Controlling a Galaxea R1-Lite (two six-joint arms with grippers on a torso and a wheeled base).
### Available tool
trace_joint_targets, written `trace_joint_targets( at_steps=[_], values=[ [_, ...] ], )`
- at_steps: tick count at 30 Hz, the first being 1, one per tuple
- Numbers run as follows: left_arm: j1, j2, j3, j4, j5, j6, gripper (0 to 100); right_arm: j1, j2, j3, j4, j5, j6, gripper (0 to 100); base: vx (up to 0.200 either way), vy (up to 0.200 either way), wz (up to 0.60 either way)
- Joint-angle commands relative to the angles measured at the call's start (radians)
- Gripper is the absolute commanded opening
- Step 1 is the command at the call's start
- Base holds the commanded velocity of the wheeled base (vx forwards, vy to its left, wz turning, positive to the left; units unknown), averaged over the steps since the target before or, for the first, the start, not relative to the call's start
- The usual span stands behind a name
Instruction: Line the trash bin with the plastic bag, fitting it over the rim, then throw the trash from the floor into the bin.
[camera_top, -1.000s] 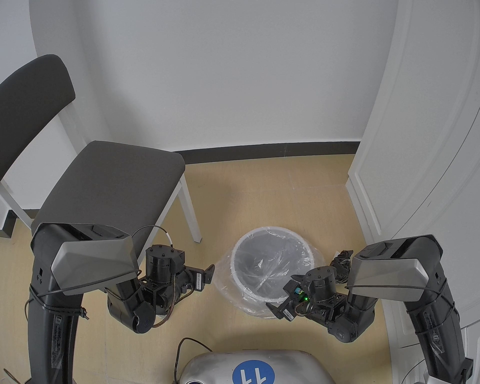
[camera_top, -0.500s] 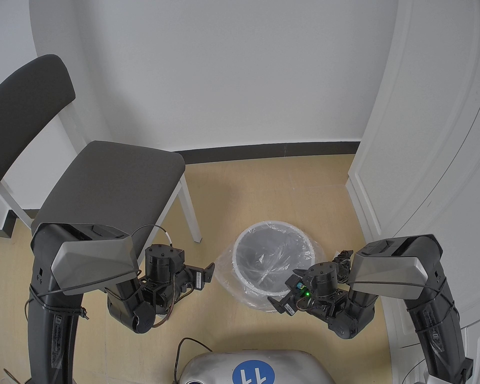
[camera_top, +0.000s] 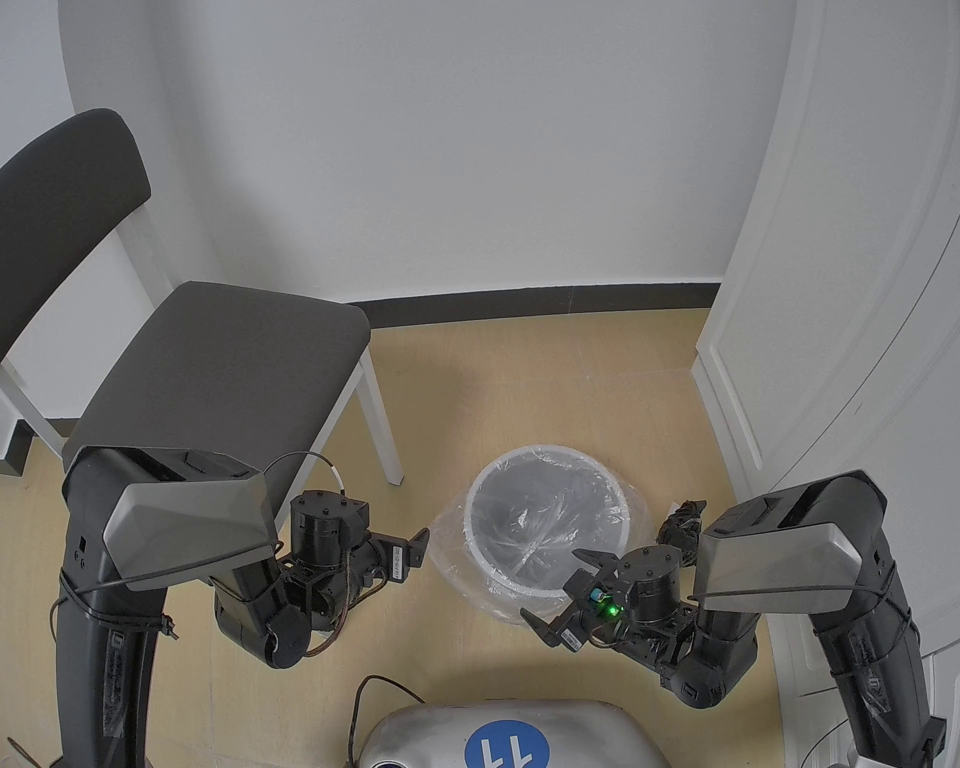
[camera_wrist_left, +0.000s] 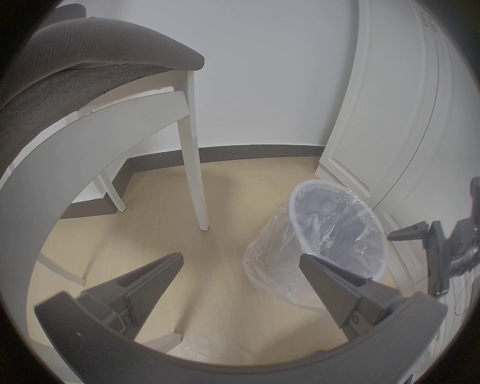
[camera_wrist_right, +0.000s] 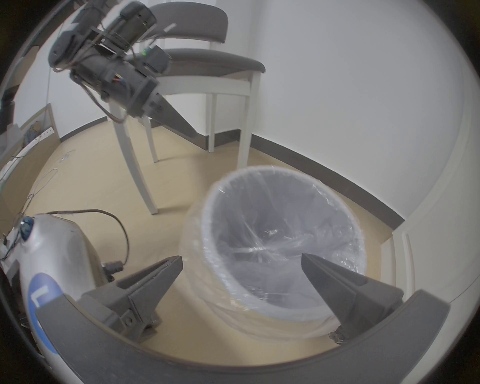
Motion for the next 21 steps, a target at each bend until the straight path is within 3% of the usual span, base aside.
trace_joint_targets(
  at_steps=[1, 4, 10, 15, 18, 21],
  values=[
    [0.000, -0.001, 0.001, -0.001, 0.000, 0.000, 100, 0.035, -0.060, 0.064, -0.052, -0.001, 0.000, 100, 0.000, 0.000, 0.00],
    [0.000, -0.004, 0.001, -0.001, 0.000, 0.000, 100, 0.012, -0.108, 0.062, -0.050, -0.001, 0.000, 100, 0.000, 0.000, 0.00],
    [0.000, -0.007, 0.002, -0.001, 0.000, 0.000, 100, -0.149, -0.192, -0.027, 0.082, 0.005, 0.000, 100, 0.000, 0.000, 0.00],
    [-0.001, -0.012, 0.007, -0.004, 0.000, 0.000, 100, -0.391, -0.169, -0.235, 0.327, 0.098, 0.006, 100, 0.000, 0.000, 0.00],
    [0.000, -0.013, 0.007, -0.004, 0.000, 0.000, 100, -0.472, -0.131, -0.332, 0.438, 0.147, 0.010, 100, 0.000, 0.000, 0.00],
    [0.000, -0.010, 0.005, -0.004, 0.000, 0.001, 100, -0.505, -0.085, -0.401, 0.514, 0.154, 0.016, 100, 0.000, 0.000, 0.00]
  ],
)
